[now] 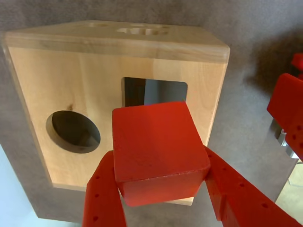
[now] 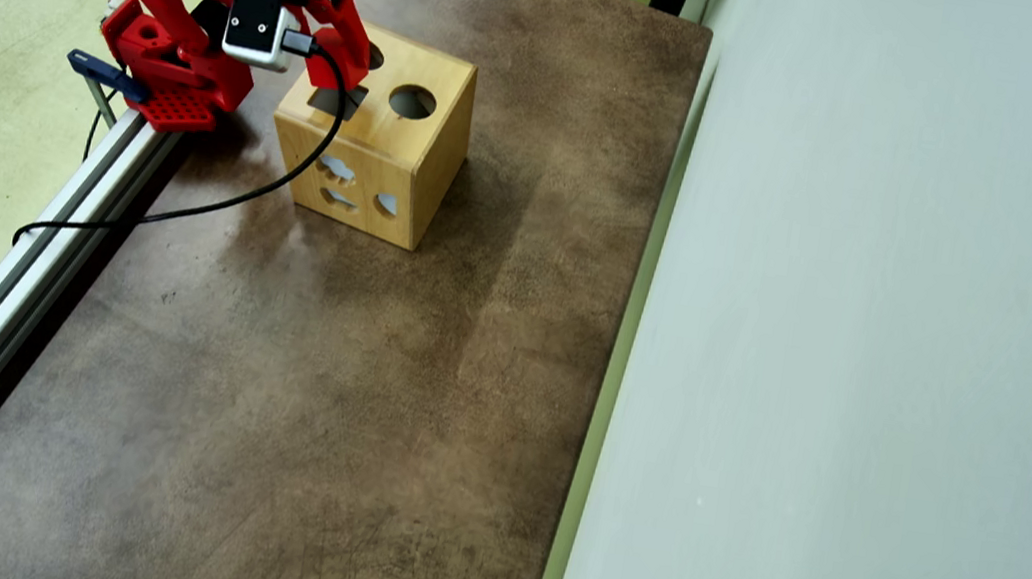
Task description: Pick and place the red cube on the square hole
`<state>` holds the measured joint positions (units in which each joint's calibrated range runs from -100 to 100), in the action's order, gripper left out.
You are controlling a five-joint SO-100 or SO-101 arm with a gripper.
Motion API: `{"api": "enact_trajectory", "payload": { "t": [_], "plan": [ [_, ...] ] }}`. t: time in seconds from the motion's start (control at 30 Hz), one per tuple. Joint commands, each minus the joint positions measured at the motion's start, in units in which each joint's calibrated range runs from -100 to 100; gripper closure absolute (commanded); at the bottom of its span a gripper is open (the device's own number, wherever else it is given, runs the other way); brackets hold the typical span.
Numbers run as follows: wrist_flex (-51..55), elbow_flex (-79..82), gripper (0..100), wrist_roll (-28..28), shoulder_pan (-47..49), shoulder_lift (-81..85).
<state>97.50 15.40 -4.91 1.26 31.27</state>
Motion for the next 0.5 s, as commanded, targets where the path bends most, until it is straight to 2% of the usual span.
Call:
{"api": "enact_trajectory", "payload": {
  "t": [0.0,0.47],
  "plan": [
    [0.49,-0.28,98,0.15,-0.37,1.3],
    [0.49,-0.28,98,0.15,-0.59,1.38]
  ]
}}
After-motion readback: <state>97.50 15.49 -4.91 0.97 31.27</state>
